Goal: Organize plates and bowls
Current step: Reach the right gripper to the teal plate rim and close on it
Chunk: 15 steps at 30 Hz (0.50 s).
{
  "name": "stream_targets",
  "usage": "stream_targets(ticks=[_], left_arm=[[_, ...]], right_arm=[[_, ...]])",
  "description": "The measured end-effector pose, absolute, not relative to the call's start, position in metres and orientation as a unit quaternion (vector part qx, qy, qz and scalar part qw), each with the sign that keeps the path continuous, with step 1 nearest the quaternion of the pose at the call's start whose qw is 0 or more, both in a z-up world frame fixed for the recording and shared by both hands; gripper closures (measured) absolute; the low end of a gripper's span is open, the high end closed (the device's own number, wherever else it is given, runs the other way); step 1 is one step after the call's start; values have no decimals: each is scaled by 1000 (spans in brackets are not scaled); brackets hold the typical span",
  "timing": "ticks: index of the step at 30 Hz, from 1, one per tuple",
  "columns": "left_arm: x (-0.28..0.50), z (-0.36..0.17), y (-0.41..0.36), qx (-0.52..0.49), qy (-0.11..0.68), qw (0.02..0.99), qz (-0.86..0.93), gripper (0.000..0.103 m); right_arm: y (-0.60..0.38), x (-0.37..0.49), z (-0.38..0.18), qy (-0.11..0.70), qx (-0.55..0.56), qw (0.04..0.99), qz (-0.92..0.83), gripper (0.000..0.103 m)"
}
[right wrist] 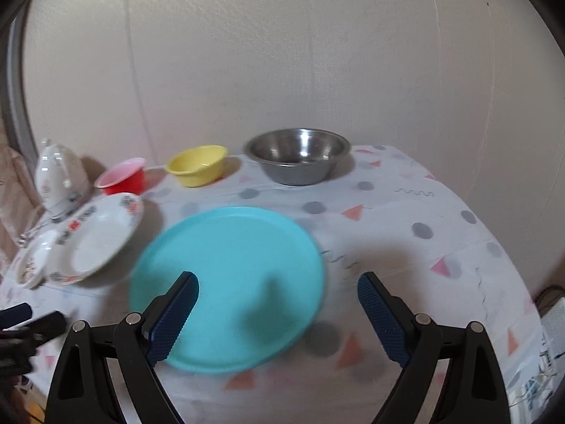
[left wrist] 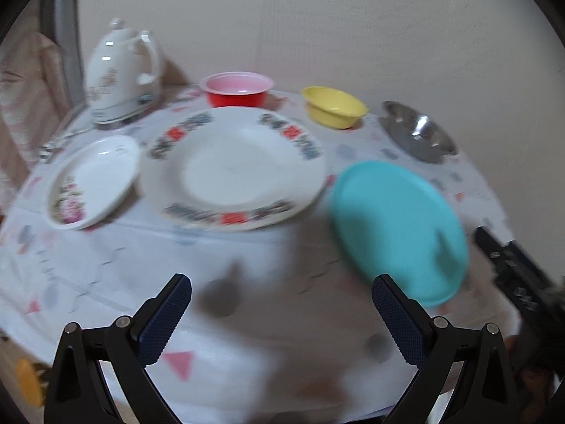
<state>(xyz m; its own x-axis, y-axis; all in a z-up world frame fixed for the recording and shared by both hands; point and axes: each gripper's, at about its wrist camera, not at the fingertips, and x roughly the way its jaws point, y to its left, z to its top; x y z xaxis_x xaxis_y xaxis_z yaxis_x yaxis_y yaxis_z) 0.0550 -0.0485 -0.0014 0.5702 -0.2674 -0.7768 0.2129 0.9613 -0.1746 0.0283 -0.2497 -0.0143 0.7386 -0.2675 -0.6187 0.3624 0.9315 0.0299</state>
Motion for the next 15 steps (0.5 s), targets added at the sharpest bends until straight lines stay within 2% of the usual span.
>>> stream_targets(ticks=[3, 7, 10, 12, 15], left_arm=[[61, 0, -66, -30, 442, 885, -144, 0], [70, -8, -90, -7, 454, 878, -150, 2], [77, -17, -105, 7, 464, 872, -155, 10], [81, -24, -111, 11, 473, 867, -157, 19], [84, -31, -117, 17, 483, 861, -157, 24]], right_arm=[[-277, 42, -23, 348, 116, 914, -171, 10], [-304, 54, -37, 374, 166, 898, -165, 19], [-313, 60, -42, 381, 176, 891, -171, 30], [-315, 62, -44, 381, 178, 891, -171, 30], [-319, 68, -49, 387, 193, 887, -162, 38]])
